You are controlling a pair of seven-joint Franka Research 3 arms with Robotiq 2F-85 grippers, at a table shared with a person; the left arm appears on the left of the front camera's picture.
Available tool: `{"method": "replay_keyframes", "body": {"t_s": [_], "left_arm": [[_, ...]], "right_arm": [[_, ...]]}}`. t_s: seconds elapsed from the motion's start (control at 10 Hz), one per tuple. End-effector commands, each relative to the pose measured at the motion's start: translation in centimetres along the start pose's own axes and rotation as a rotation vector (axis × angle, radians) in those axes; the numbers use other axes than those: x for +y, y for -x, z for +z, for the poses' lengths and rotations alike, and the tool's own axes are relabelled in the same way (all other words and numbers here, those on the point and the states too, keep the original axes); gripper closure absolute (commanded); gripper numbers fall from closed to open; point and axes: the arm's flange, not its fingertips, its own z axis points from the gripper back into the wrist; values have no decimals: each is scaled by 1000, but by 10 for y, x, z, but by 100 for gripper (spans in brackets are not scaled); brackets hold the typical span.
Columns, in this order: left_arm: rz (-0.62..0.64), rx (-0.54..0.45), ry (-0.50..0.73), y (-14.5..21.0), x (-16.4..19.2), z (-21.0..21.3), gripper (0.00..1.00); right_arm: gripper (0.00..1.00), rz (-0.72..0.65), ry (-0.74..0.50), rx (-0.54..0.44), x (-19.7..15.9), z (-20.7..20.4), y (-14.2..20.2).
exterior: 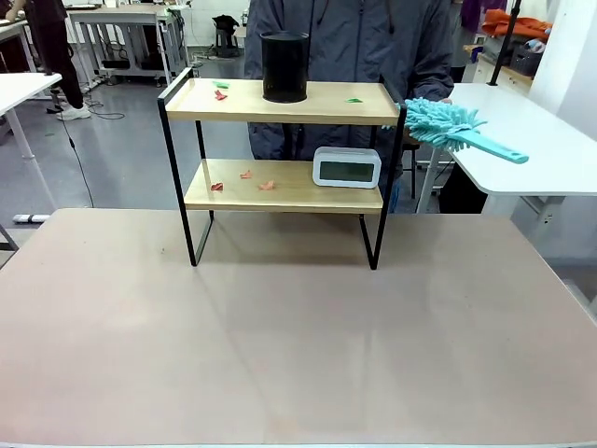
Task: Clean the shelf.
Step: Pick up the Duster from the human.
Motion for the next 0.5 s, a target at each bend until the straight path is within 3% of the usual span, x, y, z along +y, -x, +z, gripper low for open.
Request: {"method": "replay_keyframes", "body": {"t_s": [0.0, 0.1, 0.4], "left_arm": [[-25, -11, 24, 2, 0, -1, 0], [-25, -11, 24, 2, 0, -1, 0], [-25, -11, 24, 2, 0, -1, 0]], "right_arm": [[0, 29, -16, -9, 1, 1, -4], [0, 0, 0, 0, 0, 0, 0], [0, 183, -39, 142, 70, -69, -18]]}}
